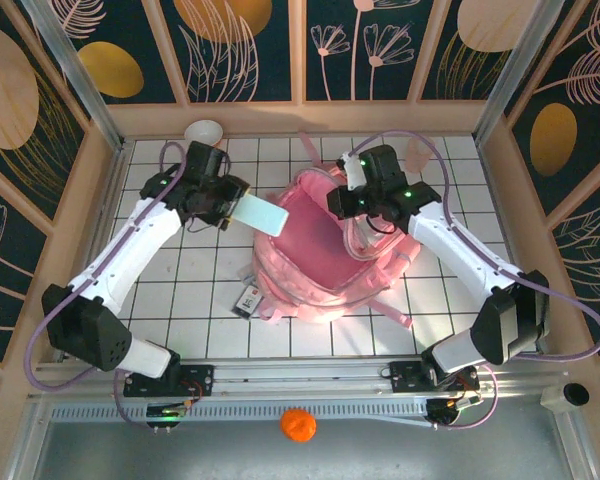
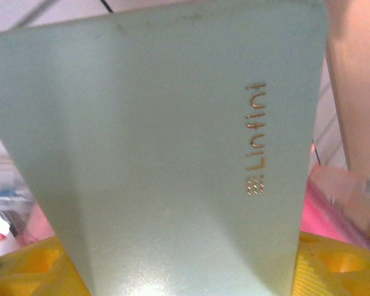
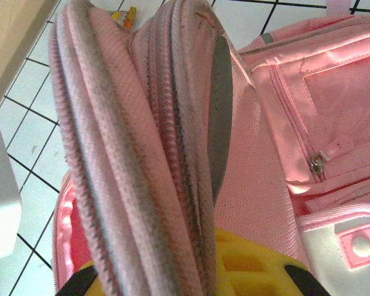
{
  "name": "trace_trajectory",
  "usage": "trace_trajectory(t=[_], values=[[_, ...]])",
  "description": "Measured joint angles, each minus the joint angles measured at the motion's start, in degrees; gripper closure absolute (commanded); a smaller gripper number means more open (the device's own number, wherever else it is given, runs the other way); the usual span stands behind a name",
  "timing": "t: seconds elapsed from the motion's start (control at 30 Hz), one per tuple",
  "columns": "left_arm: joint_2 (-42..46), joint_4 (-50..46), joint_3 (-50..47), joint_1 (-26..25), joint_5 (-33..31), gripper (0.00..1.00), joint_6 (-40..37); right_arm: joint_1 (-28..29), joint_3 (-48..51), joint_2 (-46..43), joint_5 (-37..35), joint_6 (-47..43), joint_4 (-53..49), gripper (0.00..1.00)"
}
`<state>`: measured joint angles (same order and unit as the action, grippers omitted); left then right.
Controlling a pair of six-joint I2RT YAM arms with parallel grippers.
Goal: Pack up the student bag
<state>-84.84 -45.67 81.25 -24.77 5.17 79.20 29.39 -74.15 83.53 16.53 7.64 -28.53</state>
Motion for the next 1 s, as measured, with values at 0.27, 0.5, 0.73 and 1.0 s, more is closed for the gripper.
trace_trajectory(t=[0.27, 0.5, 0.73, 1.0], values=[[-9.2, 0.0, 1.6, -7.7, -1.4, 0.38, -2.5, -0.8, -2.0, 0.5, 1.9, 0.0, -2.0, 1.00], [-16.8, 1.6, 5.7, -11.9, -1.2, 0.32, -2.6, -0.9, -2.0, 0.4, 2.7, 0.0, -2.0, 1.00], [-18.1, 4.8, 7.7, -14.0, -0.8, 0.02, -3.9, -0.9, -2.0, 0.4, 2.9, 0.0, -2.1, 1.00], [-11.8, 9.7, -1.5, -13.9, -0.7, 0.34, -4.3, -1.2, -2.0, 0.4, 3.1, 0.0, -2.2, 1.00]])
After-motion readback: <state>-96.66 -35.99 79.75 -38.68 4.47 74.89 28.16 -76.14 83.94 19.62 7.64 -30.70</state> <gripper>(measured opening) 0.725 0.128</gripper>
